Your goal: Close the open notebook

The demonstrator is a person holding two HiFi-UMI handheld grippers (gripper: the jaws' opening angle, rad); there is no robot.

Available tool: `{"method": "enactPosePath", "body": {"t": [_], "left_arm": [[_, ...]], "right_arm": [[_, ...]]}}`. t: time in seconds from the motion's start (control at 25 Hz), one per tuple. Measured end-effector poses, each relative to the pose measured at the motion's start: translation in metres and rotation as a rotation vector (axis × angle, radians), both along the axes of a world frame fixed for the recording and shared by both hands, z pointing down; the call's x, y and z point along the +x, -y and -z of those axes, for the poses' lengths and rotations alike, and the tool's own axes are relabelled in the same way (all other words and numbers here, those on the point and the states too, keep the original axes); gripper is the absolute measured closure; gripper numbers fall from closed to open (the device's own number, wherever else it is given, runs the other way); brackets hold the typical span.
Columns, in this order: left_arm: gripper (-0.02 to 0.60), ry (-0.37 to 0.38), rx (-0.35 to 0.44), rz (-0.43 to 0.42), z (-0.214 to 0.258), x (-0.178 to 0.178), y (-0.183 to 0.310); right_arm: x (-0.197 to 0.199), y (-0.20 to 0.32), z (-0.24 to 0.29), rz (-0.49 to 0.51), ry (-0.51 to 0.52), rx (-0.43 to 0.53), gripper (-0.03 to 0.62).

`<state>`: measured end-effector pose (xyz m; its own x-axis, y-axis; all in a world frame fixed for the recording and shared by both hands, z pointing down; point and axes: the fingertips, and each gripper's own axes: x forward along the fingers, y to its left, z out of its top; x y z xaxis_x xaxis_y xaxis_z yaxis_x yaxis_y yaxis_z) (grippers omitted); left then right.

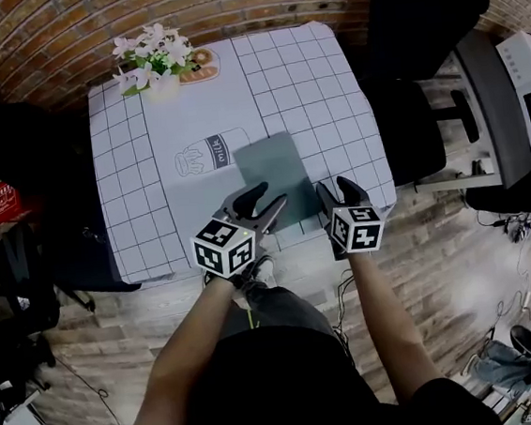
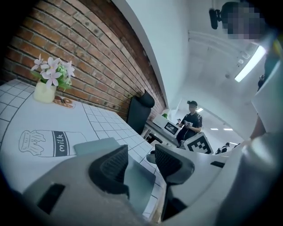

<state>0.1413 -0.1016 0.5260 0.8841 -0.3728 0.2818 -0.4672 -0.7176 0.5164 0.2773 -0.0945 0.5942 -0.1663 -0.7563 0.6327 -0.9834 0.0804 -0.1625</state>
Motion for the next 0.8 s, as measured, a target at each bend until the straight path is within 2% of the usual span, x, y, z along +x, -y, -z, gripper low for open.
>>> {"method": "enactPosePath", "body": {"t": [0.24,0.4,0.52,0.6,0.8], "left_arm": [[0.520,0.051,0.032,0.028,0.002,-0.029,0.006],[0.537,0.077,0.052,0.064,0.011,-0.053,0.018],[0.548,0.094,0.070,0.088,0.021,-0.072,0.025],[0.554,0.099,0.096,0.111,0.032,-0.087,0.032],[0.555,0.094,0.203,0.173,0.074,-0.127,0.046]], "right_arm": [[-0.023,0.011,0.018,0.033,0.001,0.030,0.384],[-0.045,0.018,0.032,0.067,-0.009,0.055,0.421],[-0.063,0.022,0.043,0.093,0.012,0.080,0.523],[-0.073,0.025,0.051,0.105,0.012,0.096,0.568],[-0.095,0.030,0.080,0.123,0.016,0.147,0.580]]}}
